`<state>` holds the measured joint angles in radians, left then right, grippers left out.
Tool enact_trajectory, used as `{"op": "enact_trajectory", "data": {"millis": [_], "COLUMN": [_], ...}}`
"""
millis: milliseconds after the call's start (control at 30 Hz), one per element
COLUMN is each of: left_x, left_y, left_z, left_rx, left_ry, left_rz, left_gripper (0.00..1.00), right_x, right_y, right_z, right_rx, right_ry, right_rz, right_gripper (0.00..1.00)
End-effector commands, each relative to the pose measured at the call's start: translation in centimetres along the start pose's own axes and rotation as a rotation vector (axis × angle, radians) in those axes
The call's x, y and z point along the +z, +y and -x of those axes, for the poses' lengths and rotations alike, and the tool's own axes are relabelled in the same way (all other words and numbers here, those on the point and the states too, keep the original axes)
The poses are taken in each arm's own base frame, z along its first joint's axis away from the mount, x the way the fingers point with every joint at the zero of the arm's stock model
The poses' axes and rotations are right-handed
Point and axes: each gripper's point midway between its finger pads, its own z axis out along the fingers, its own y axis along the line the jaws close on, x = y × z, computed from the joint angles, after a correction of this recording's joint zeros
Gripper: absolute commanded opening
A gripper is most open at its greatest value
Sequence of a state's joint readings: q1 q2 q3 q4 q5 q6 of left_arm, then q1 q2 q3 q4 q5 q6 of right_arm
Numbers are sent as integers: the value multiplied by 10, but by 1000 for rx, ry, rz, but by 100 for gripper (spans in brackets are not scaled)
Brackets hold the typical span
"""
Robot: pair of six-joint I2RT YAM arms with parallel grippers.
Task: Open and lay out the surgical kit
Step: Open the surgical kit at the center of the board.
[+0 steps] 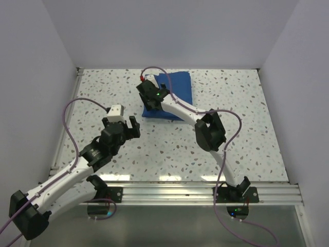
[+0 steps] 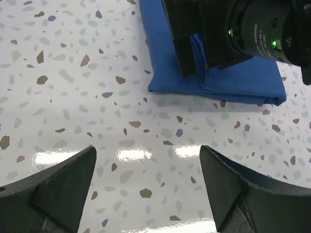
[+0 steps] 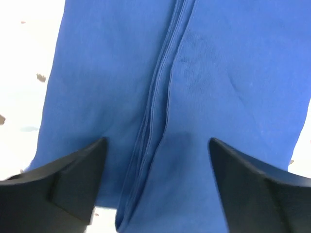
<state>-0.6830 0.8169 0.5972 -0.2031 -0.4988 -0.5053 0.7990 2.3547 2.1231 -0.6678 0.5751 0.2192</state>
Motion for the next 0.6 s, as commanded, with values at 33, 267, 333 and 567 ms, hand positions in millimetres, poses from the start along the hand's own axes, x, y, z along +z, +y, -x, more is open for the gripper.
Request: {"op": "enact_trajectory", "data": {"millis": [33, 267, 333, 567], "left_x": [-3, -4, -3, 2], "left_y": [-5, -2, -2, -4], "left_z": [10, 7, 6, 2], "left_rx": [-43, -40, -41, -38], "left_ry": [-45, -44, -44, -28], "left_rz": [-31, -25, -27, -23], "left_gripper": [91, 91, 91, 91], "right_x": [9, 19, 21, 33], "right_y": [-17, -25, -26, -23], "right_z": [8, -3, -8, -28], "right_rx": [5, 5, -3, -27], "right_ry": [-6, 26, 38, 89], "right_rz": [-91, -115, -122, -94], "right_gripper": [77, 44, 44, 22]}}
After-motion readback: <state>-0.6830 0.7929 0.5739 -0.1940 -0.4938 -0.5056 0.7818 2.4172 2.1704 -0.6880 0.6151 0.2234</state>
